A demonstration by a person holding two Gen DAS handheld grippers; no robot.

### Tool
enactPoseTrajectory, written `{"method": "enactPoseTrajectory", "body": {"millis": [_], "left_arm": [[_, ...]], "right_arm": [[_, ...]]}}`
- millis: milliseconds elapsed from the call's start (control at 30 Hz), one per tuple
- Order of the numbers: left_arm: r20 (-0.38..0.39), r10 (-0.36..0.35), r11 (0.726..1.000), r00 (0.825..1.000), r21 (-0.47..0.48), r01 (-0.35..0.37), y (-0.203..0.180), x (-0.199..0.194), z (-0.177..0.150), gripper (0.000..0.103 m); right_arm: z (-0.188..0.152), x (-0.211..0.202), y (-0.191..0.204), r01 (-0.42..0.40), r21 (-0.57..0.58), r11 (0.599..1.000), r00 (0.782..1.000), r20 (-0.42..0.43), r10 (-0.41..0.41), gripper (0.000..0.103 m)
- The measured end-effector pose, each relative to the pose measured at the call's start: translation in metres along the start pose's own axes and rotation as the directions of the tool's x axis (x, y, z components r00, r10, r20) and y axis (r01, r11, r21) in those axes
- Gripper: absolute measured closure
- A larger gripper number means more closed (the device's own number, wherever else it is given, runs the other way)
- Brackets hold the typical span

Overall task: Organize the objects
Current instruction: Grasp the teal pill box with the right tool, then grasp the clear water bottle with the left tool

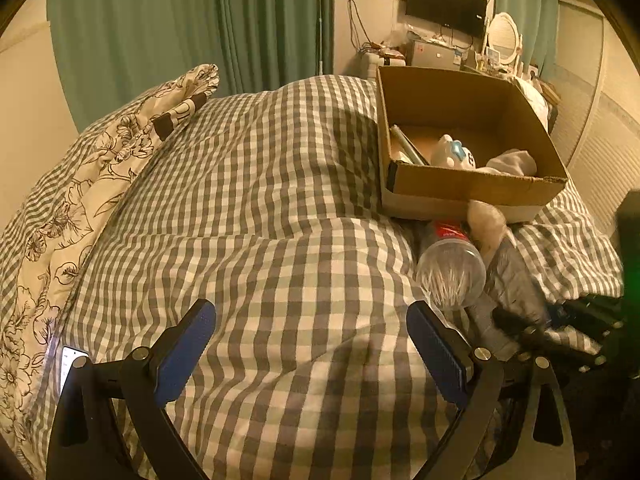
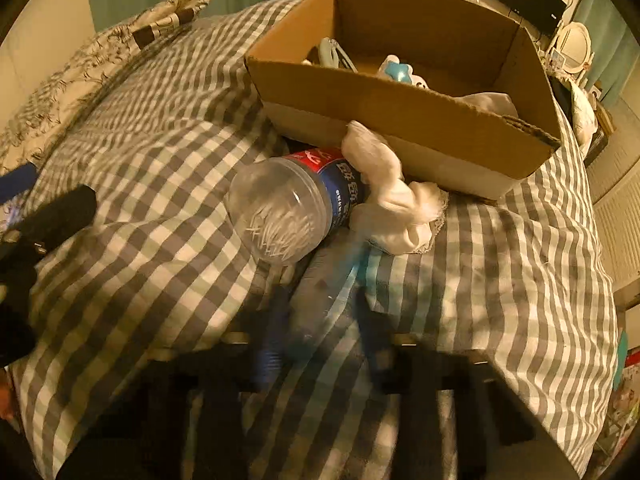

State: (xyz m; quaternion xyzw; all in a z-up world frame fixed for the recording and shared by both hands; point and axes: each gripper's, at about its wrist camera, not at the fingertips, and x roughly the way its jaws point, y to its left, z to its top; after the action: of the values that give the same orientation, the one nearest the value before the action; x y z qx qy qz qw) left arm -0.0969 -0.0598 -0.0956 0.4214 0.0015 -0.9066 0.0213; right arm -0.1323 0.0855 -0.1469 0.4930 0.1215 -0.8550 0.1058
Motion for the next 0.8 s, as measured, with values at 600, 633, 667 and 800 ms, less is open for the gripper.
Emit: {"method": "enactPoseTrajectory", "body": {"millis": [600, 633, 667, 800], "left_arm": [[-0.082, -0.103, 0.988, 0.991, 0.107, 0.112, -0.077, 0.025, 0.025, 0.004], [-0.095, -0.127, 0.986, 0.987, 0.100, 0.136, -0.082, 0.031, 0.027, 0.004], [-0.104, -0.133, 0.984, 0.986, 0.103, 0.144, -0.087, 0.035, 0.029, 0.004], [-0.146, -0.082, 0.984, 0.986, 0.142, 0.103, -0.101, 0.059, 0.032, 0.004]], "right_arm": [[0.004, -0.093, -0.062, -0.008, 0.051, 0.999, 0.971, 0.240, -0.005, 0.095], [0.004, -0.091, -0.067, -0.013, 0.059, 0.998, 0.971, 0.240, -0.001, 0.095], [0.004, -0.089, -0.070, -0.017, 0.062, 0.998, 0.971, 0.240, 0.002, 0.095], [0.001, -0.080, -0.084, -0.033, 0.076, 0.997, 0.972, 0.234, 0.014, 0.095]]}}
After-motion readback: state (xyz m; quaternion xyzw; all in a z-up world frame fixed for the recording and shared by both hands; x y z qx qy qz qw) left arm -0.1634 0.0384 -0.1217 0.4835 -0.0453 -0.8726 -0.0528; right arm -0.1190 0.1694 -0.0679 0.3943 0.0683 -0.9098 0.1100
